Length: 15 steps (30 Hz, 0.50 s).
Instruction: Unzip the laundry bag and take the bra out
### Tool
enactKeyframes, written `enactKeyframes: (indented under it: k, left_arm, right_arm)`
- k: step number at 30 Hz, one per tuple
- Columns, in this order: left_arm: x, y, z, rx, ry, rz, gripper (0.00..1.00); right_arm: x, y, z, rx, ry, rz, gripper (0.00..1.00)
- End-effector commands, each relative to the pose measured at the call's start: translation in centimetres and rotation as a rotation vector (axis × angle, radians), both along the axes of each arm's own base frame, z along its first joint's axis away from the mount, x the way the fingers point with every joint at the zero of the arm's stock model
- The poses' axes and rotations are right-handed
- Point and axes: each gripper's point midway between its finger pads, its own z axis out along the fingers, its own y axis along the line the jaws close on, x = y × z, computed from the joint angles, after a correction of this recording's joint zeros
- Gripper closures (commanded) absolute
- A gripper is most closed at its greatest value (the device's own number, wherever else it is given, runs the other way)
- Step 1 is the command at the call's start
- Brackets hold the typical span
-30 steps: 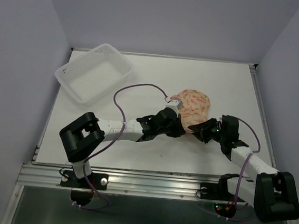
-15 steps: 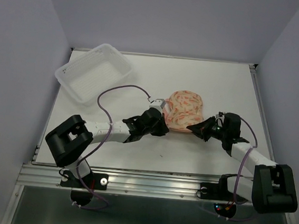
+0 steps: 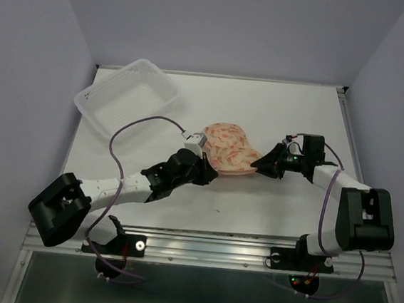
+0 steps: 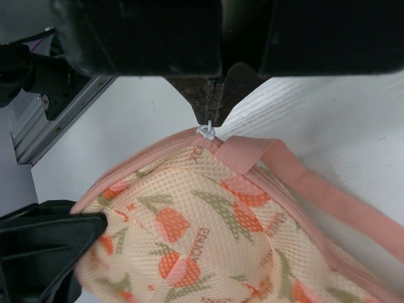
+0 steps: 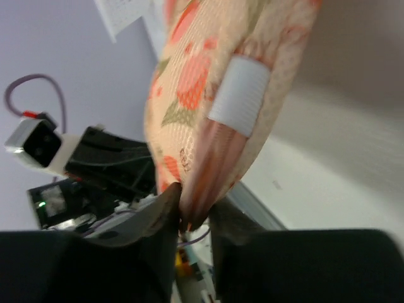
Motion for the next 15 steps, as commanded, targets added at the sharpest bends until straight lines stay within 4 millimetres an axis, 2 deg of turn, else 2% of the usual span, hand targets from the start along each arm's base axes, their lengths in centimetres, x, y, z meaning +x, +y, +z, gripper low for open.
enactKeyframes:
  k: [1,2,5,7,8,9,10,11,12,13,14,15]
  left_arm:
    - [0.4,4.1,-0.5,0.079,-0.032,0.090,1.00]
    - [0.4,3.9,-0.2,0.069,-0.034,0.092,1.00]
    - [0.7,3.0,0.3,0.054,-0.032,0.085,1.00]
    - [1.3,1.6,1.5,0.026,-0.040,0.077,1.00]
    - [1.6,0.9,1.2,0.025,-0.028,0.068,1.00]
    - [2.0,0.0,2.1,-0.005,-0.025,0.072,1.00]
    - [2.2,-0.7,1.6,-0.007,-0.008,0.065,1.00]
    - [2.4,-1.2,1.6,-0.015,0.001,0.062,1.00]
    - [2.8,-2.2,2.4,-0.035,-0.002,0.058,1.00]
    - [2.9,-2.9,1.6,-0.024,0.018,0.053,1.00]
    - [2.9,-3.5,1.7,-0.028,0.022,0.043,1.00]
    - [2.9,-4.6,2.5,-0.042,0.014,0.026,1.00]
  right_arm:
    - [3.6,-2.2,0.1,-0.125,-0.108,-0.062,0.61]
    - [4.4,-2.5,0.6,-0.149,-0.128,-0.082,0.44]
    - [5.1,-3.1,1.3,-0.190,-0.151,-0.115,0.23]
    - [4.9,-3.1,1.8,-0.192,-0.161,-0.125,0.15]
    - [4.8,-3.3,1.7,-0.200,-0.159,-0.134,0.09]
    - [4.2,-3.3,1.6,-0.202,-0.153,-0.144,0.07]
    - [4.0,-3.4,1.5,-0.205,-0.143,-0.162,0.02]
    - [3.6,-3.4,1.5,-0.205,-0.146,-0.163,0.02]
    - [3.3,-3.5,1.4,-0.201,-0.130,-0.182,0.00]
    - [2.5,-3.5,1.3,-0.195,-0.126,-0.191,0.00]
    - [2.2,-3.2,1.4,-0.183,-0.116,-0.206,0.00]
    - [2.0,-3.2,1.4,-0.175,-0.108,-0.223,0.00]
